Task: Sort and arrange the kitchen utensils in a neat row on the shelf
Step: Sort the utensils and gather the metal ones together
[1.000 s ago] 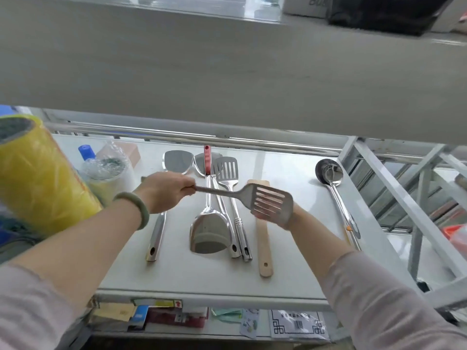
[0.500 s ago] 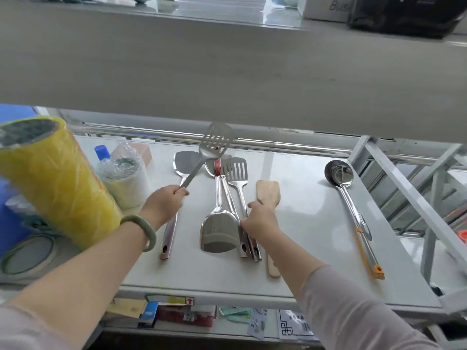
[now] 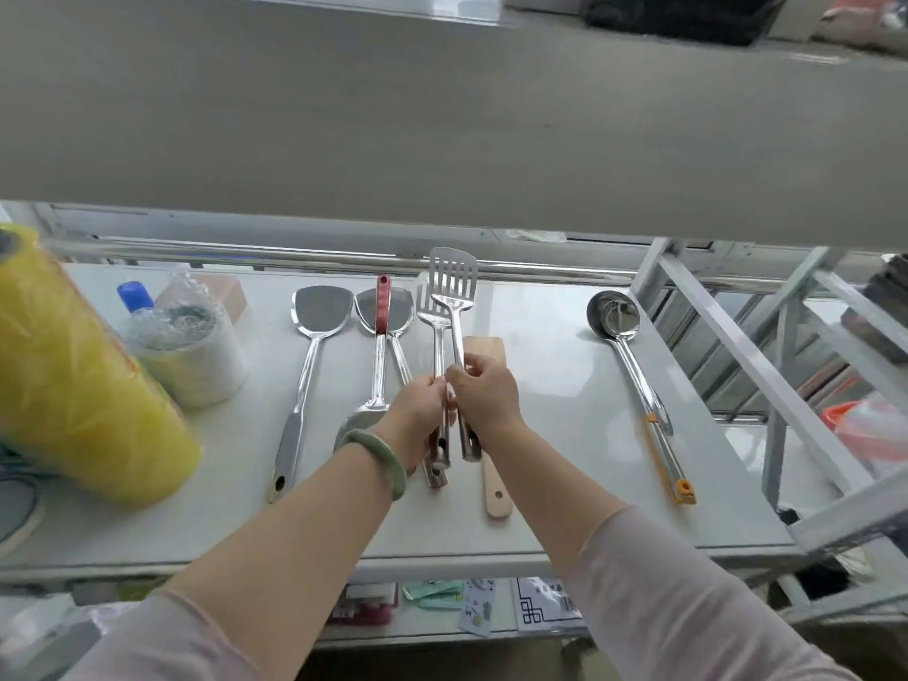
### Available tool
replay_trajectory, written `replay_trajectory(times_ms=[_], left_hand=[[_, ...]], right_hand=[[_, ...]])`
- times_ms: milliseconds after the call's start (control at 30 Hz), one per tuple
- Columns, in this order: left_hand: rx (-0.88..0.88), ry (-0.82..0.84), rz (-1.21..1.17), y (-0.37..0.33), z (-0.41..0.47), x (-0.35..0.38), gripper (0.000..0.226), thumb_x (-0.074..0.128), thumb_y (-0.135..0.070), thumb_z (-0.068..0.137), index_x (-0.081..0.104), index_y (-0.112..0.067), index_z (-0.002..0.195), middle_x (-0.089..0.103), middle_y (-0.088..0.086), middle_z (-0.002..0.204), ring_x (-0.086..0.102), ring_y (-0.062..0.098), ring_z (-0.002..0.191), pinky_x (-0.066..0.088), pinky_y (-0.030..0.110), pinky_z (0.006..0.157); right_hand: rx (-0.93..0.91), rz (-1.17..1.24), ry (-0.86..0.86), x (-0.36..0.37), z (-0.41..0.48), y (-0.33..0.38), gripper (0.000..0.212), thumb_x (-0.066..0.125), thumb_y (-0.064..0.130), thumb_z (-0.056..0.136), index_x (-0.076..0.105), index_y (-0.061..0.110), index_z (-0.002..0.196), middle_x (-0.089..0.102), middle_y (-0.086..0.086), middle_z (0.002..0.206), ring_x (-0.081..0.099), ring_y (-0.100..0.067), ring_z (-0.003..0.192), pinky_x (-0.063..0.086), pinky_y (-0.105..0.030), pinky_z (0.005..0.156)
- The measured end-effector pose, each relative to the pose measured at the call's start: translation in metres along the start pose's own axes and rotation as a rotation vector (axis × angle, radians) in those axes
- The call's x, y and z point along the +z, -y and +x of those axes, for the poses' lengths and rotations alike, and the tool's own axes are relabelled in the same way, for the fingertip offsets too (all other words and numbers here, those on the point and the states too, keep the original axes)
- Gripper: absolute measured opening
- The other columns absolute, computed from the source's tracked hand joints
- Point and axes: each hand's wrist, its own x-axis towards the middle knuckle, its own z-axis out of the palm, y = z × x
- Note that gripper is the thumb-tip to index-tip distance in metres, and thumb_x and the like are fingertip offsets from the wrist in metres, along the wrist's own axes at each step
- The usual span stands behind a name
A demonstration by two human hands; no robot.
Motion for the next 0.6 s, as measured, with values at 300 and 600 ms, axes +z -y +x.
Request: replay_trajectory(times_ms=[300, 600], left_hand=[[0.001, 0.123, -0.137, 0.014, -0.006, 0.053, 0.029, 0.031, -0.014, 0.100, 0.057, -0.012, 0.111, 0.057, 0.005, 0.069, 0.057, 0.010, 0.050, 0.045, 0.019, 0.039], [0.054, 0.187, 0.160, 0.026, -0.004, 0.100, 0.023, 0.041, -0.016, 0.098, 0.062, -0.009, 0.104, 0.060, 0.010, 0.070, 0.060, 0.012, 0.048, 0.055, 0.030, 0.055]], right_hand=[[0.063, -0.002, -0.023, -0.034, 0.004, -0.021, 0.021, 0.053, 0.023, 0.082, 0.066, 0.006, 0.080, 0.066, -0.011, 0.075, 0.063, -0.031, 0.079, 0.052, -0.042, 0.079], [0.178, -0.015, -0.136, -0.090, 0.015, -0.049, 0.006, 0.062, 0.008, 0.072, 0.067, 0.009, 0.068, 0.068, -0.017, 0.070, 0.065, -0.033, 0.071, 0.057, -0.046, 0.075]])
